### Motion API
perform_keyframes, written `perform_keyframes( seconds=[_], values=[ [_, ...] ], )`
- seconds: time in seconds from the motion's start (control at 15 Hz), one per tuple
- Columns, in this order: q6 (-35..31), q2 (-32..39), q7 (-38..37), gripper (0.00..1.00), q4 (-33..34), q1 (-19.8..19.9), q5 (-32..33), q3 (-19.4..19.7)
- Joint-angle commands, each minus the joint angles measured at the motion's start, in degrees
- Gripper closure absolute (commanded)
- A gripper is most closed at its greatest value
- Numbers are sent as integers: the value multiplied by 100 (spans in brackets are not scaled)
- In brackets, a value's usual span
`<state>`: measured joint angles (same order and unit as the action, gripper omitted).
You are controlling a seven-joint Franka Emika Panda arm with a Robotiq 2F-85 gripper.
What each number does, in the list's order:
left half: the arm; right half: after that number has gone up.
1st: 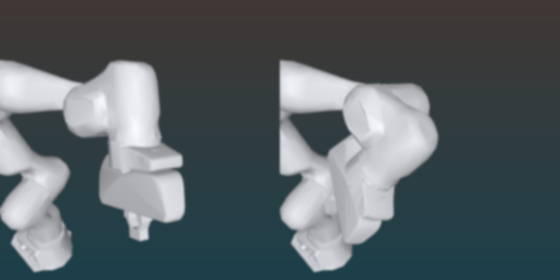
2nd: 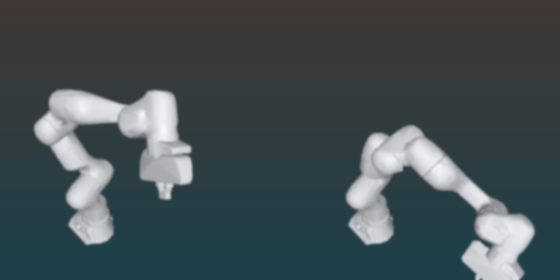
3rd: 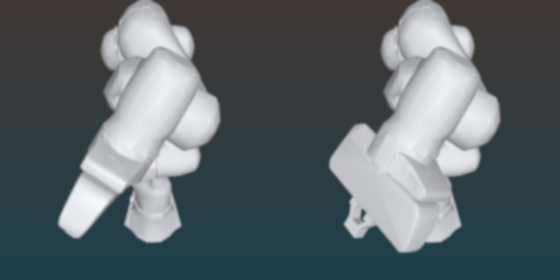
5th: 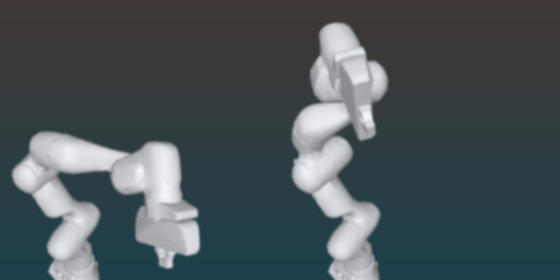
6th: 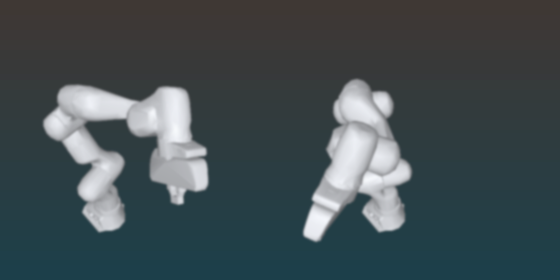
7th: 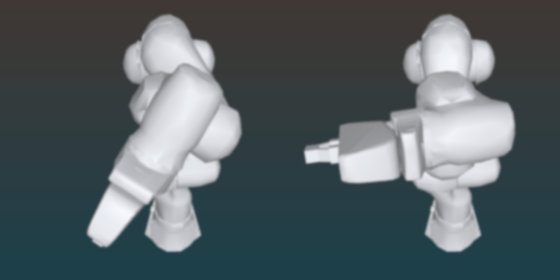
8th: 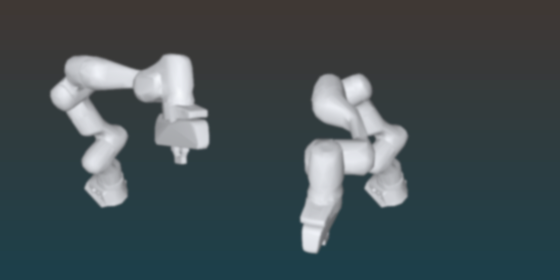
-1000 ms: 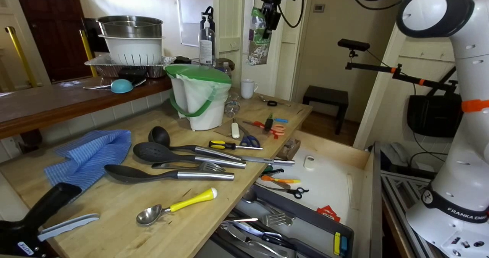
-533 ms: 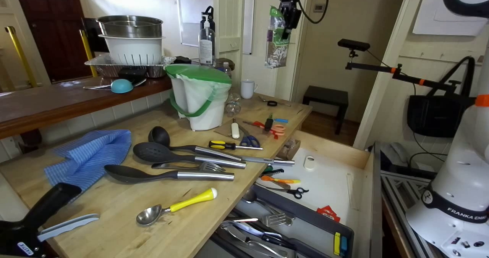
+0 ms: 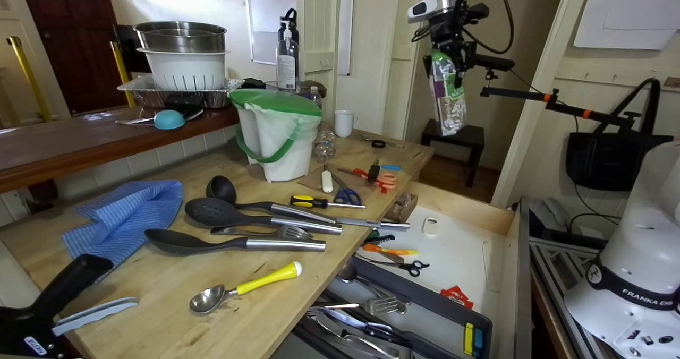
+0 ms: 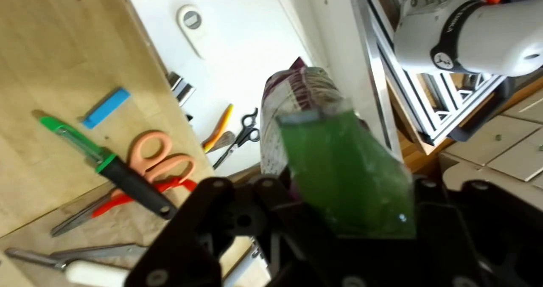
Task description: Put the packet on the right inside the open drawer.
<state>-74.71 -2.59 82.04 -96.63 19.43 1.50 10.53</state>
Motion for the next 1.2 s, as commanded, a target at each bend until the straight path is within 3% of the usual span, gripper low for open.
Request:
perform_keyframes(
  seconds=[0.0, 0.47, 0.53, 0.6, 0.8, 0.87, 1.13],
  values=[
    [-214, -941, -130, 88, -1437, -325, 218, 113],
    [-2849, -1937, -1294, 88, -3865, -827, -110, 35],
    [-2346, -1401, -980, 88, -3192, -880, 17, 149],
    [-2499, -1451, -1036, 63, -3398, -928, 25, 151],
    [-2493, -1403, -1029, 63, -3361, -942, 23, 189],
    [-2507, -1346, -1155, 88, -3325, -926, 156, 154],
    [-2730, -1183, -1150, 88, -3715, -852, 587, 216]
  ],
)
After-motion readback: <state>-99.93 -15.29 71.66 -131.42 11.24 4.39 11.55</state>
